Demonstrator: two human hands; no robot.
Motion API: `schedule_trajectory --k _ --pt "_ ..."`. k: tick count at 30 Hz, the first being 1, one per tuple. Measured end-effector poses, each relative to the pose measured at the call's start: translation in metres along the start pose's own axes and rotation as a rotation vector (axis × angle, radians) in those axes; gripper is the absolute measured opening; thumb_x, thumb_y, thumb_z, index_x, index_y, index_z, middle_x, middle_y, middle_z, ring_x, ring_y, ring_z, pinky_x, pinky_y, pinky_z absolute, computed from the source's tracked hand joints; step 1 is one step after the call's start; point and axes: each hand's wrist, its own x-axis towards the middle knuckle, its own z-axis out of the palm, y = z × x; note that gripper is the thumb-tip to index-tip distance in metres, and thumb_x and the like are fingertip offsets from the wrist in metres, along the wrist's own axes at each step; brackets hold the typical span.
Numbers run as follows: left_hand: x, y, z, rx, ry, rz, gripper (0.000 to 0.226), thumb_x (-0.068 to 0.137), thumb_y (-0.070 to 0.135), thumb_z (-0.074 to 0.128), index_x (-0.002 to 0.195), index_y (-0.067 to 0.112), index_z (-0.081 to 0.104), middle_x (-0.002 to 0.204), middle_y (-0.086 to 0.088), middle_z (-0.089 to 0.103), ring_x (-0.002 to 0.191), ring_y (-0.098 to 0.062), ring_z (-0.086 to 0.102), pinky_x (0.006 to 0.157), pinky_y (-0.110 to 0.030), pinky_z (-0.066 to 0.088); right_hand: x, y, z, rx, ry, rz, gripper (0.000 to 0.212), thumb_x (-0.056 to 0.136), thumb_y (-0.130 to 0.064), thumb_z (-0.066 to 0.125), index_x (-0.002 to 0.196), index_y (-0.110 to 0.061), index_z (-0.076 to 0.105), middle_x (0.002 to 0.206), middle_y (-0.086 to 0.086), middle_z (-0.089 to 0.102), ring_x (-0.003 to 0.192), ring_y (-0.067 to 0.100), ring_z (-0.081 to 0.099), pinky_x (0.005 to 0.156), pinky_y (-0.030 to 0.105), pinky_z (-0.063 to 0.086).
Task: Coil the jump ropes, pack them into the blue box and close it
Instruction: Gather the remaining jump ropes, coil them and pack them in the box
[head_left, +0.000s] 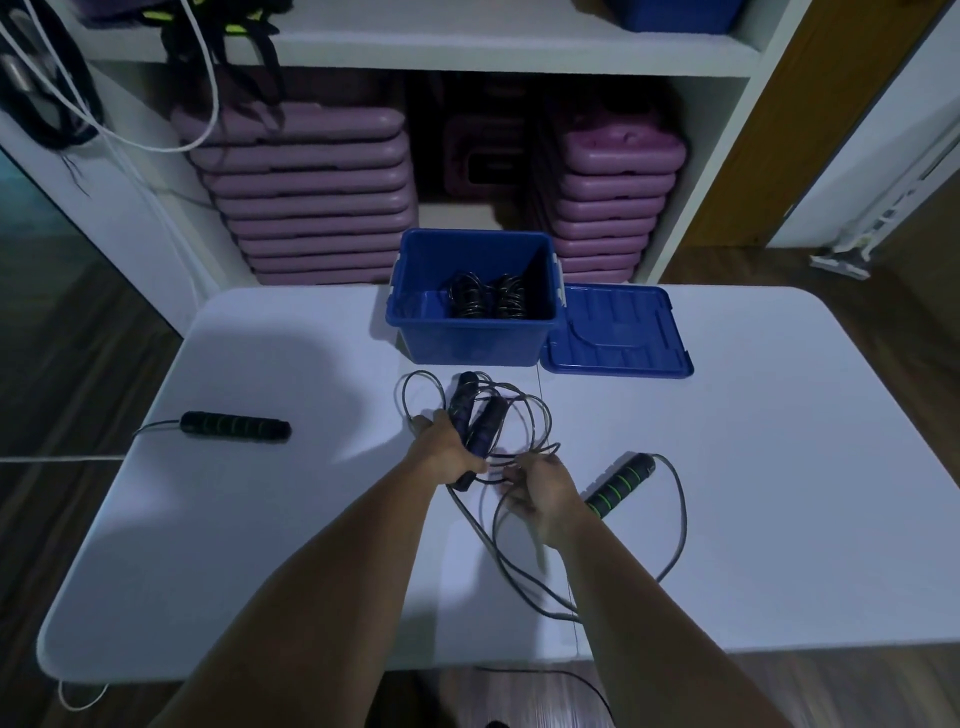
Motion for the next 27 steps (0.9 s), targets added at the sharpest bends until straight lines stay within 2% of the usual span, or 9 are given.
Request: schedule_trajectory --k 2,5,8,10,13,18,22,25,27 --pt "0.0 -0.005 0.005 0.066 -0.004 0.018 0.103 0.065 0.029 0.091 0.143 0.011 0.027 0.144 -0.014 0.019 0.124 -0.037 0.048 0.101 -0.044 0.049 0.0 0.004 -0.002 -0.114 0.058 -0.091 0.014 0.093 -0.018 0.055 0.101 -0.008 0.05 0.076 0.01 0.056 0.054 0.019 0.05 0.048 0.027 0.043" --pt "-0.002 -0.01 0.014 0.083 0.093 0.074 0.083 0.071 0.021 0.084 0.136 0.012 0.032 0.14 -0.015 0.024 0.113 -0.04 0.055 0.094 -0.046 0.053 -0.005 0.003 -0.004 -0.317 0.162 -0.207 0.04 0.087 -0.036 0.066 0.113 -0.013 0.045 0.096 0.008 0.061 0.084 0.027 0.06 0.076 0.039 0.051" --pt "-0.007 -0.014 0.012 0.146 0.199 0.127 0.074 0.075 0.018 0.079 0.132 0.01 0.034 0.138 -0.016 0.03 0.106 -0.042 0.059 0.088 -0.044 0.054 -0.014 -0.005 -0.003 -0.454 0.198 -0.368 0.053 0.09 -0.035 0.066 0.13 -0.011 0.04 0.114 0.007 0.055 0.095 0.022 0.054 0.081 0.029 0.039" --pt "-0.012 -0.017 0.002 0.179 0.255 0.161 0.069 0.076 0.017 0.078 0.131 0.009 0.036 0.137 -0.016 0.034 0.106 -0.043 0.06 0.087 -0.044 0.053 -0.019 -0.01 -0.002 -0.57 0.257 -0.492 0.062 0.091 -0.036 0.064 0.139 -0.009 0.035 0.131 0.011 0.046 0.108 0.026 0.053 0.086 0.031 0.039" --pt "-0.023 -0.02 -0.024 0.201 0.321 0.24 0.068 0.077 0.014 0.075 0.134 0.009 0.037 0.132 -0.015 0.039 0.107 -0.041 0.058 0.084 -0.041 0.049 -0.027 -0.017 0.0 -0.706 0.31 -0.695 0.053 0.094 -0.033 0.059 0.138 -0.01 0.041 0.136 0.013 0.042 0.12 0.029 0.048 0.098 0.036 0.041" --pt "-0.057 -0.017 -0.08 0.188 0.435 0.513 0.072 0.074 0.006 0.076 0.139 0.006 0.043 0.127 -0.016 0.045 0.101 -0.036 0.062 0.076 -0.028 0.041 -0.053 -0.059 0.013 -0.803 0.265 -1.038 0.03 0.098 -0.011 0.05 0.127 -0.011 0.057 0.127 0.012 0.051 0.114 0.029 0.051 0.095 0.034 0.041" --pt "-0.094 0.0 -0.129 0.16 0.442 0.585 0.077 0.076 0.011 0.075 0.143 0.016 0.037 0.131 -0.01 0.039 0.099 -0.033 0.061 0.08 -0.031 0.045 -0.084 -0.112 0.028 -0.94 0.227 -1.327 0.049 0.089 0.002 0.057 0.135 -0.013 0.054 0.134 0.013 0.05 0.118 0.028 0.05 0.1 0.037 0.044" --pt "-0.121 0.008 -0.161 0.123 0.402 0.658 0.082 0.074 0.02 0.077 0.144 0.022 0.035 0.133 -0.006 0.038 0.109 -0.03 0.057 0.092 -0.041 0.049 -0.112 -0.148 0.041 -1.22 0.243 -1.496 0.075 0.08 -0.008 0.073 0.146 -0.023 0.04 0.15 0.01 0.038 0.134 0.031 0.04 0.105 0.044 0.043" --pt "-0.14 0.011 -0.179 0.105 0.378 0.725 0.085 0.073 0.024 0.08 0.145 0.02 0.036 0.134 -0.005 0.039 0.114 -0.025 0.053 0.096 -0.038 0.047 -0.133 -0.165 0.048 -1.401 0.231 -1.644 0.081 0.074 -0.015 0.079 0.145 -0.023 0.041 0.151 0.014 0.039 0.136 0.037 0.04 0.1 0.052 0.046"
